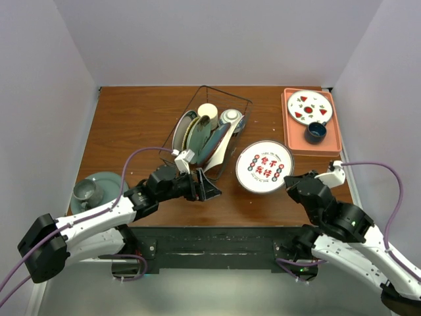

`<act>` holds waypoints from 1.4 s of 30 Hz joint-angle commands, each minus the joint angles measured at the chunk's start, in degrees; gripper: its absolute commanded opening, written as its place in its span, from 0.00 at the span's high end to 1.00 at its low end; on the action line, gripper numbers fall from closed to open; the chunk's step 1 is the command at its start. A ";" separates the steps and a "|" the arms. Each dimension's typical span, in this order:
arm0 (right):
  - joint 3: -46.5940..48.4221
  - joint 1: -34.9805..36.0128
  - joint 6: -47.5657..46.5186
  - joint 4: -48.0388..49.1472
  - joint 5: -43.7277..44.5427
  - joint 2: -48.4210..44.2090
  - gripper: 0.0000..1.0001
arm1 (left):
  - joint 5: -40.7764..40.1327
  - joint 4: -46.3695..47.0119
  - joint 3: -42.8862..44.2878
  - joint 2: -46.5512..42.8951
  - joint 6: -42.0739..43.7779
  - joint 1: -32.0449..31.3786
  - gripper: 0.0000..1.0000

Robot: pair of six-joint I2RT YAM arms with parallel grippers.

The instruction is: Load the mixed dishes into the dish rack

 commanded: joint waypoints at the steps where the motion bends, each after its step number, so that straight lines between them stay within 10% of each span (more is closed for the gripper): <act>1: 3.18 0.05 -6.05 6.18 -3.58 -0.55 1.00 | 1.88 7.92 0.15 0.95 -2.19 -0.45 0.17; 33: 6.88 0.05 -13.71 8.74 -32.68 -0.55 1.00 | -6.74 8.09 6.05 4.56 1.86 -2.64 0.19; 42: 4.59 0.05 -13.01 6.63 -31.63 -1.26 1.00 | -0.23 11.79 6.13 5.17 1.77 -2.73 0.83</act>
